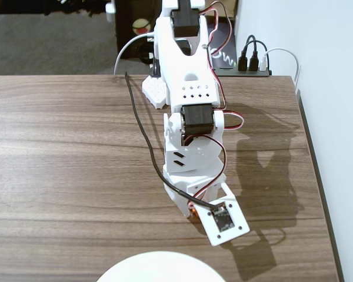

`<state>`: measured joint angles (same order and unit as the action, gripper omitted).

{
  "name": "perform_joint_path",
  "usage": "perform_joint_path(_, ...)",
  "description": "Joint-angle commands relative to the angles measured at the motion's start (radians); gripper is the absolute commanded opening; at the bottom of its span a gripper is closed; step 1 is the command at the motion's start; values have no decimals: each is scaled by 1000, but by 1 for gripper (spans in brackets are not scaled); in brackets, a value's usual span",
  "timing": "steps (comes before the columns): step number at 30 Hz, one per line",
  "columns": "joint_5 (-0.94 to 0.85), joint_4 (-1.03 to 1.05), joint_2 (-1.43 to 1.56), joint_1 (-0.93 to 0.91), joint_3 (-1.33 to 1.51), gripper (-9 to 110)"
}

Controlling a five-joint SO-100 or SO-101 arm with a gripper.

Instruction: Grasp a lego block and put it on the plate.

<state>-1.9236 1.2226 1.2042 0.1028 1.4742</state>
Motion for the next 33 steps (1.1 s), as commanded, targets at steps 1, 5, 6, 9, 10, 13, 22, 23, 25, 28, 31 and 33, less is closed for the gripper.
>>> perform_joint_path(1, 9, -5, 9, 11, -43, 12)
perform_joint_path(5, 21, -3, 11, 12, -41, 7)
perform_joint_path(6, 23, -3, 11, 12, -40, 7)
perform_joint_path(9, 31, -3, 12, 12, -37, 3)
perform_joint_path(10, 34, -2, 14, 12, -37, 3)
perform_joint_path(13, 40, -2, 15, 11, -37, 3)
perform_joint_path(22, 110, -11, 78, 3, -57, 3)
perform_joint_path(23, 120, -11, 92, -2, -60, 3)
perform_joint_path(25, 140, -11, 124, -14, -63, 3)
perform_joint_path(28, 166, -11, 173, -31, -63, 3)
perform_joint_path(31, 196, -11, 222, -43, -63, 3)
perform_joint_path(33, 218, -14, 256, -49, -63, 3)
